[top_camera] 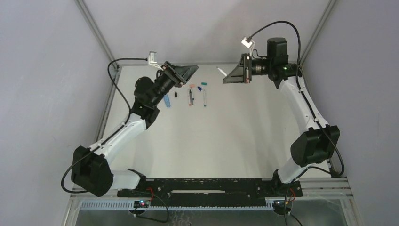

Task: Insert the pens into the pen caps
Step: Move the pen cap to the center of the board.

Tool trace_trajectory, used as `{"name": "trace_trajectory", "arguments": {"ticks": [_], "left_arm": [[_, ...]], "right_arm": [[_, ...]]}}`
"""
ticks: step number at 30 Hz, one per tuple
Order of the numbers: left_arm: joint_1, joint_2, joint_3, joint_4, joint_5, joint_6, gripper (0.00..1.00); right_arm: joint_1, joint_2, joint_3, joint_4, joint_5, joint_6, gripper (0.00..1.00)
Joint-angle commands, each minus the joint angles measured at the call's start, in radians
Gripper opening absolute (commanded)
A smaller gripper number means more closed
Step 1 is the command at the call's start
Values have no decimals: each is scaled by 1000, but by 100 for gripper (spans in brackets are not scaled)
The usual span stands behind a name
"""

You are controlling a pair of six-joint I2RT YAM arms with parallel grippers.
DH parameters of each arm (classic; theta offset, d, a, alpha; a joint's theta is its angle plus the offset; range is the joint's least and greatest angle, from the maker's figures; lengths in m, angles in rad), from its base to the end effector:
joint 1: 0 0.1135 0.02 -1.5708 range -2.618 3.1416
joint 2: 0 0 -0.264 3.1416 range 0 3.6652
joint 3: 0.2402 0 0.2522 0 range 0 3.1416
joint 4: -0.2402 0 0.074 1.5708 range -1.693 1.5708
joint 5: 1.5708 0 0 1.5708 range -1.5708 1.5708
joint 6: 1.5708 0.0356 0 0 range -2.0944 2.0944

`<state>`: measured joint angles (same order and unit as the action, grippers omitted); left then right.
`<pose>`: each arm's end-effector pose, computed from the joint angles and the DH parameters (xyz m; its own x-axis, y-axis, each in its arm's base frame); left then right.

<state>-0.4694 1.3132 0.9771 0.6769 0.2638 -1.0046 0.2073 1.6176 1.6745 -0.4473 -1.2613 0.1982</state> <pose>0.2686 -0.1467 0.3809 -0.3936 -0.7139 -0.5791 0.6034 0.2746 -0.7487 0.3374 0.1056 0.4188 -0.5472 -0.0538 -0.8353 -0.8332 0.1299 0.5375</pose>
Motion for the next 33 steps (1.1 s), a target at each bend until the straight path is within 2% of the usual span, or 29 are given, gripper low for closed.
{"name": "trace_trajectory", "arguments": {"ticks": [1,3,6,10,14,16,20,28,33], "left_arm": [[37,57,166,-593,-54,251,60],[41,154,283,-808,-72,303,58],[41,302,420,-1002,-88,345,53],[41,516,623,-1203,-169,400,46],[43,740,892,-1385,-274,439,45],[47,840,1020,-1441,-282,419,46],[61,983,1173,-1457,-247,346,48],[114,1088,1220,-1303,-152,198,45],[120,1160,1289,-1284,-128,135,45]], "right_arm": [[-66,-26,-75,-266,25,-275,0],[-96,-40,-126,-285,60,-308,0],[-138,-59,-203,-272,87,-318,0],[-174,-86,-289,-240,105,-328,0],[-200,-91,-315,-233,94,-339,0],[-232,-85,-318,-223,85,-331,0],[-248,-70,-326,-209,65,-320,0],[-260,-55,-335,-192,45,-308,0],[-272,-43,-335,-181,33,-293,0]]}}
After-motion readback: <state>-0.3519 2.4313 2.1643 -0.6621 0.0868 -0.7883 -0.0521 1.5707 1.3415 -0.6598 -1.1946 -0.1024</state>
